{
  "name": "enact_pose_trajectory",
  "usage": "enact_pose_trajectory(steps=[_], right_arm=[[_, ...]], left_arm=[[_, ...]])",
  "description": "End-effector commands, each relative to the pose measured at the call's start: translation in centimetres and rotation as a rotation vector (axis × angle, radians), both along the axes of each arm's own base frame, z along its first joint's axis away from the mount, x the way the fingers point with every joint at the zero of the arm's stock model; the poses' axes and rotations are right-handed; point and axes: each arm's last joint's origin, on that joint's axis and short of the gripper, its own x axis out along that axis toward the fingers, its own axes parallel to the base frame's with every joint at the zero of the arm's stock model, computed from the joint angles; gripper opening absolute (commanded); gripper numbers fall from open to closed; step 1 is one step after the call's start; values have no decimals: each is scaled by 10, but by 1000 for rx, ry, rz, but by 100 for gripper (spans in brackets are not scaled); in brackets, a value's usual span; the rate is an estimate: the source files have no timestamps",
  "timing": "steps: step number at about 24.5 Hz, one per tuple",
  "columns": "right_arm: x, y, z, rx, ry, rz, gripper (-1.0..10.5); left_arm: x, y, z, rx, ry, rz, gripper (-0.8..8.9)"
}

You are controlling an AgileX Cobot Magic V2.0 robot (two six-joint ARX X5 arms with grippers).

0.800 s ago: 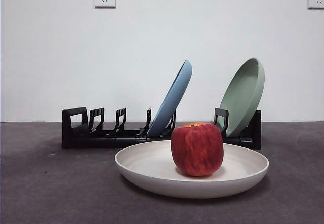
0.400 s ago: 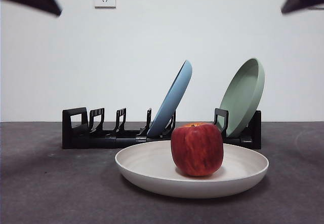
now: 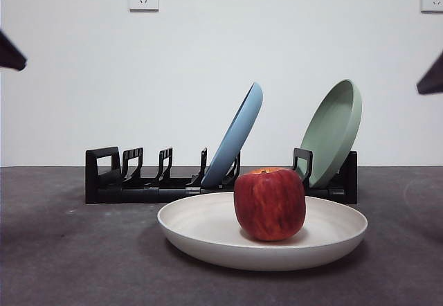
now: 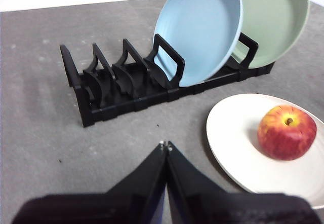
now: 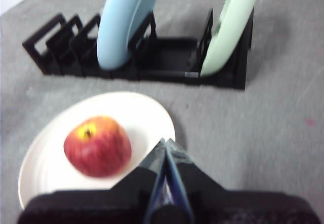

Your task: Take the yellow plate from the plate rack,put the plate on the table,take the apple from the table,put the apple in the plate

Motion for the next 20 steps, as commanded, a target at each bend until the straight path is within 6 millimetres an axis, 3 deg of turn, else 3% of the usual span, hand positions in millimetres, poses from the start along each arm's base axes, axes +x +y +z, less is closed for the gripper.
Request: enact_pose_trajectory(steps=[1,16,20], right_arm=[[-3,-1,-5,-14,3,-51,-12],[-3,-1,-4,-13,1,-70,2],[-3,-1,-4,-13,1,-70,2]], left_arm=[[-6,3,-4,-48,-19,11,-9],[-10,5,-11,-6,54,10,-3],[-13,18,-5,54,-47,68,-3]])
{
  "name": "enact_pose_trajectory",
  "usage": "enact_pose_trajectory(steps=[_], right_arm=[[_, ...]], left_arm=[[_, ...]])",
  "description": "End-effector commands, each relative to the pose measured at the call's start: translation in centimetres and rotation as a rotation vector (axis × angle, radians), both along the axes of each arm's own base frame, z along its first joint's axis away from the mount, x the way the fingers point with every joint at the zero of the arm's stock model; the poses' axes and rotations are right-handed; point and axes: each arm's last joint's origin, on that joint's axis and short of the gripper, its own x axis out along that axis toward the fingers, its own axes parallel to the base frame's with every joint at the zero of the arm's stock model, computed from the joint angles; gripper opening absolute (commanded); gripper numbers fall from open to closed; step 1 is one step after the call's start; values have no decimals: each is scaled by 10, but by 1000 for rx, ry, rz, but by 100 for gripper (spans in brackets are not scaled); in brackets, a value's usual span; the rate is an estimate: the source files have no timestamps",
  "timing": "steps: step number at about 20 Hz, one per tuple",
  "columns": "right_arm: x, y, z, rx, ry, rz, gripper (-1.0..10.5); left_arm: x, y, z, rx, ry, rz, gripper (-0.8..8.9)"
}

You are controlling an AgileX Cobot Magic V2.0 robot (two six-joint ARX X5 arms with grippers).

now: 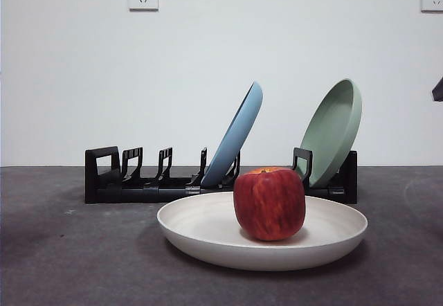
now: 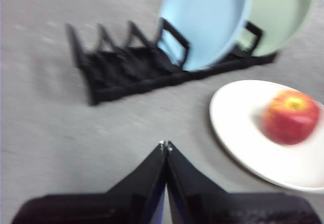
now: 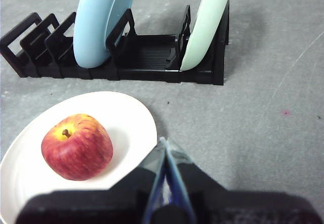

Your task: Take the yellow plate from the plate rack,put the plate on the table,take the apple from the table,put the apple in the plate

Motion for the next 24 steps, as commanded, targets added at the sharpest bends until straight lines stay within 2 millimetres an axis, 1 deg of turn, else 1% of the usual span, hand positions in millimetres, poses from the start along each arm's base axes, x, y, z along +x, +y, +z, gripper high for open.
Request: enact_pose_trajectory(steps=[1,4,6,9,16,24], right_arm=[[0,0,-3,6,3,-7,2],[0,0,-3,6,3,-7,2],[0,0,-3,6,3,-7,2],[0,0,-3,6,3,-7,2],[0,0,-3,6,3,-6,2],[0,0,-3,6,3,-6,2]], left_arm=[[-2,12,7,23,-114,79,-3],[-8,30,13,-6,-208,225,-3],[-12,37,11,11,-256,253,-3],[-13,40,-2,64,-303,241,-3],[-3,42,-44,104,-247,264,-3],[0,42,-70,87,-185,278,-3]])
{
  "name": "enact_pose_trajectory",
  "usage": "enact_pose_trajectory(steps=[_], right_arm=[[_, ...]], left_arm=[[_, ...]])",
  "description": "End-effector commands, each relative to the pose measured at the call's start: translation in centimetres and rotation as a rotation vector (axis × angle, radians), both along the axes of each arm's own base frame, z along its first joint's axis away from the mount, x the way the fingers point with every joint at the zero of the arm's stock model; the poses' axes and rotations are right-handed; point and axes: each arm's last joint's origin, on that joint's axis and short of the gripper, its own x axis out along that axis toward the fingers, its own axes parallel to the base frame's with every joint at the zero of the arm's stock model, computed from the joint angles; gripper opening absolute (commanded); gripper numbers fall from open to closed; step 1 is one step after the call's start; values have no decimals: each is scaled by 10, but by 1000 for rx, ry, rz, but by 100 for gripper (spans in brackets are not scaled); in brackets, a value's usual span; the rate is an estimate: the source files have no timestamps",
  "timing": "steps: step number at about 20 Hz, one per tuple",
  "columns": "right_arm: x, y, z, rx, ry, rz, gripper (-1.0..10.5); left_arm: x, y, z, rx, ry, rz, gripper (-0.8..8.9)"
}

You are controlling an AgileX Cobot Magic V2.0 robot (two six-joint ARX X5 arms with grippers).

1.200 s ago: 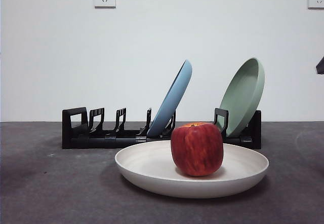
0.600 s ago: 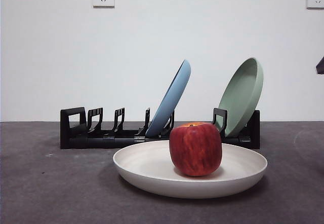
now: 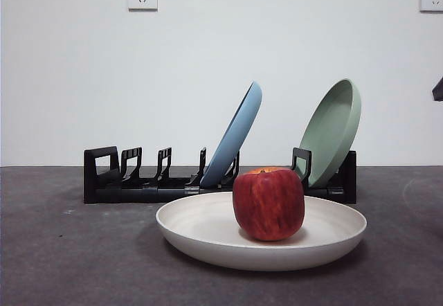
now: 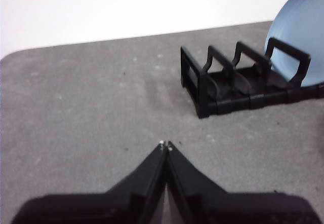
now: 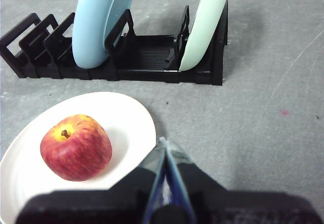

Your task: Take the yellow plate from the plate rack,put the plate on the table,take the apple from the table,put the apple in the plate

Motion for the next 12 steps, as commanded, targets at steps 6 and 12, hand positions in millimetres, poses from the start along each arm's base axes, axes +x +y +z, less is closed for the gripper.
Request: enact_pose_trajectory(steps=[6,12], right_arm=[[0,0,-3,6,4,-6,2],[0,0,-3,5,4,-6,2]], left_arm=[[1,1,-6,-12,13,31,-3],[1,1,-6,-12,13,31,-3]])
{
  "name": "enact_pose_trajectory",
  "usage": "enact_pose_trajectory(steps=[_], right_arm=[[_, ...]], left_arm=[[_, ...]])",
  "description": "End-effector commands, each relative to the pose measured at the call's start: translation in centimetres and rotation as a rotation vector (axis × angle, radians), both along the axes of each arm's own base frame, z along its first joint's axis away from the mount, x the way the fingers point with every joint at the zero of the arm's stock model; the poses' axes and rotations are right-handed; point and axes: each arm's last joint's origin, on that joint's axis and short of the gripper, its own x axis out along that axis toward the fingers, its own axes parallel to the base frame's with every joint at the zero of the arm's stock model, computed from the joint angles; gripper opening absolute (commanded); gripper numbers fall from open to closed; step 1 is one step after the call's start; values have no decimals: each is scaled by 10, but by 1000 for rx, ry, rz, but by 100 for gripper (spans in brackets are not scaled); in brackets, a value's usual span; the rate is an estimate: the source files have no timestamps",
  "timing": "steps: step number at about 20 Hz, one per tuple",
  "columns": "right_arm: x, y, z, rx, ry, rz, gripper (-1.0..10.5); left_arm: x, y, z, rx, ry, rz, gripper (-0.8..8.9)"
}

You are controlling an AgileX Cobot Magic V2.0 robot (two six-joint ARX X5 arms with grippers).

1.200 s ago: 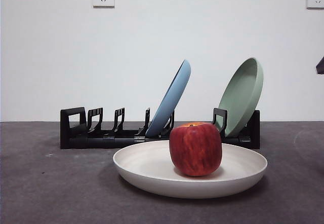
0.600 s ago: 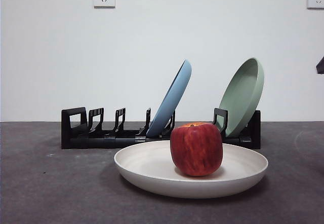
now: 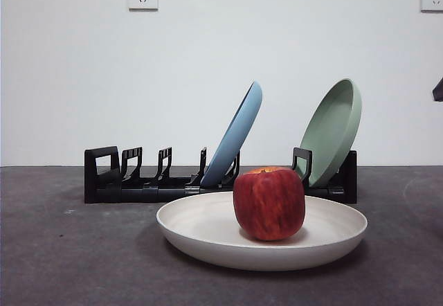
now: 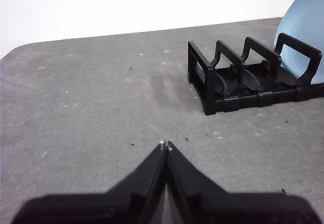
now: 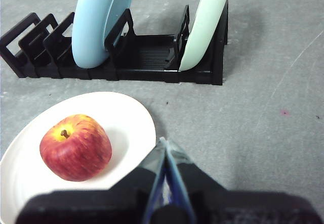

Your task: Take the yellow plate from the plate rack,put the plate on the table,take the apple from the table,put the apple in the plate

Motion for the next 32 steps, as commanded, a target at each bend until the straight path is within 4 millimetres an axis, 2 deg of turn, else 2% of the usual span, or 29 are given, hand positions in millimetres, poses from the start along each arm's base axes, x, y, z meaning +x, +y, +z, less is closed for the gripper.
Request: enact_pose_trajectory(steps=[1,12,15,18,24,32], right_arm=[[0,0,-3,6,4,-5,2],[0,-1,-3,-22,-4,-3,2],[-3,-12,-1,-102,-51,-91,2],[-5,-31,-1,-63,-108,-227,2],[-7,-50,-27,-32,-251,-278,2],[-4,-52,-53,-51,-200,-293,2]], left_arm=[[1,0,-5,-9,10,7,-3],[1,0,-5,-9,10,7,-3],[1,0,-5,-9,10,7,-3],[1,0,-5,-9,10,7,-3],[1,0,-5,-9,10,7,-3],[1,0,-5,-9,10,7,-3]])
